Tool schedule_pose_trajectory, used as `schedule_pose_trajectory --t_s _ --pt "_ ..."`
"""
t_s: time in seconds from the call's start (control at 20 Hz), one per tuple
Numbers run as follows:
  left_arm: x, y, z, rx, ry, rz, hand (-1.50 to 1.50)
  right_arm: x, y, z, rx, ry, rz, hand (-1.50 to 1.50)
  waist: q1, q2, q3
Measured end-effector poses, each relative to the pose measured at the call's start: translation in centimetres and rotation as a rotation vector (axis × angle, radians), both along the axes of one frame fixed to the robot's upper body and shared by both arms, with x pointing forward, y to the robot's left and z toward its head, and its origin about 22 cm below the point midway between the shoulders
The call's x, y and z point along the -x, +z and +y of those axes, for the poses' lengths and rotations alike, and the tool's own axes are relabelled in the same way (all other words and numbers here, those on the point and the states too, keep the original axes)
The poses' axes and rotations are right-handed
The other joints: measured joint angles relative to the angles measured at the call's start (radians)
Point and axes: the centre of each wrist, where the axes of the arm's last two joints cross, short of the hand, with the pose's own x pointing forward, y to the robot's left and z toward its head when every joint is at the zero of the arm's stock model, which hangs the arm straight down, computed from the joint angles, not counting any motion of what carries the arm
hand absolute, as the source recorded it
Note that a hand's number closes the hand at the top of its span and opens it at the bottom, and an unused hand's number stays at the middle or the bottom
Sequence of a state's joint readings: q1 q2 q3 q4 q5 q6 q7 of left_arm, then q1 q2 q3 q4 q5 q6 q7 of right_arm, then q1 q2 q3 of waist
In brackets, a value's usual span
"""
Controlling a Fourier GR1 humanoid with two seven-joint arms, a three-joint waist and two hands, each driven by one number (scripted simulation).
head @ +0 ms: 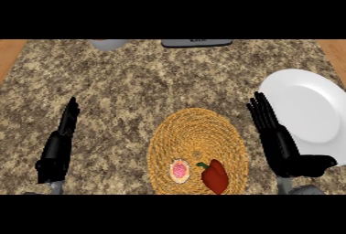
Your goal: Pick the cupcake from the placemat and place it in the plate
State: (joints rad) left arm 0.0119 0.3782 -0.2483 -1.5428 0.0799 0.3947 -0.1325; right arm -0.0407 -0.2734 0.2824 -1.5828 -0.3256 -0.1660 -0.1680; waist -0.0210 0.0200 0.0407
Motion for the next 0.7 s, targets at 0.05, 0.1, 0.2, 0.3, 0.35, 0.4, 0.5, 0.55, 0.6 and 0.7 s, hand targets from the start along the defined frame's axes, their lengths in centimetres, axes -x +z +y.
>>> schedule_pose_trajectory --t_s 0.05,0.1,0.2,0.3,0.35,0.4,0.5,0.55,0.6,0.7 --pt "-0.4 0.3 0.0 -0.006 -0.007 0.004 0.00 0.0 0.0 0.8 -0.010 0.010 0.007 -1.50 0.003 -0.004 -0.009" --pt "-0.8 0.5 -0.1 -0.012 -0.017 0.006 0.00 0.0 0.1 2.4 -0.018 0.027 0.011 -1.50 0.007 -0.007 -0.016" --pt "-1.9 1.1 0.0 -0.017 -0.031 0.013 0.00 -0.2 1.2 6.5 -0.033 0.084 0.009 -1.50 0.015 -0.012 -0.027" --pt "-2.9 2.0 -0.2 -0.021 -0.061 0.019 0.00 -0.2 2.7 10.6 -0.045 0.157 0.005 -1.50 0.029 -0.014 -0.033" --pt "-3.0 2.0 -0.3 -0.020 -0.070 0.026 0.00 -0.5 3.1 10.4 0.068 0.197 -0.060 1.50 0.037 -0.027 -0.046" --pt "-3.0 1.9 -0.4 -0.018 -0.078 0.038 0.00 -0.9 3.3 10.0 0.192 0.227 -0.118 1.50 0.041 -0.036 -0.055" --pt "-3.3 2.0 -0.6 -0.006 -0.092 0.062 0.00 -1.1 3.1 10.6 0.389 0.267 -0.175 -1.50 0.039 -0.037 -0.057" --pt "-3.7 2.4 -0.6 0.004 -0.096 0.069 0.00 -0.3 2.5 12.0 0.422 0.263 -0.162 -1.50 0.033 -0.035 -0.055" --pt "-4.2 2.8 -0.5 0.012 -0.096 0.075 0.00 0.5 1.8 13.6 0.426 0.261 -0.131 -1.50 0.029 -0.032 -0.052" --pt "-4.9 3.1 -0.6 0.022 -0.103 0.091 0.00 2.8 0.6 16.4 0.440 0.270 -0.106 -1.50 0.024 -0.028 -0.048"
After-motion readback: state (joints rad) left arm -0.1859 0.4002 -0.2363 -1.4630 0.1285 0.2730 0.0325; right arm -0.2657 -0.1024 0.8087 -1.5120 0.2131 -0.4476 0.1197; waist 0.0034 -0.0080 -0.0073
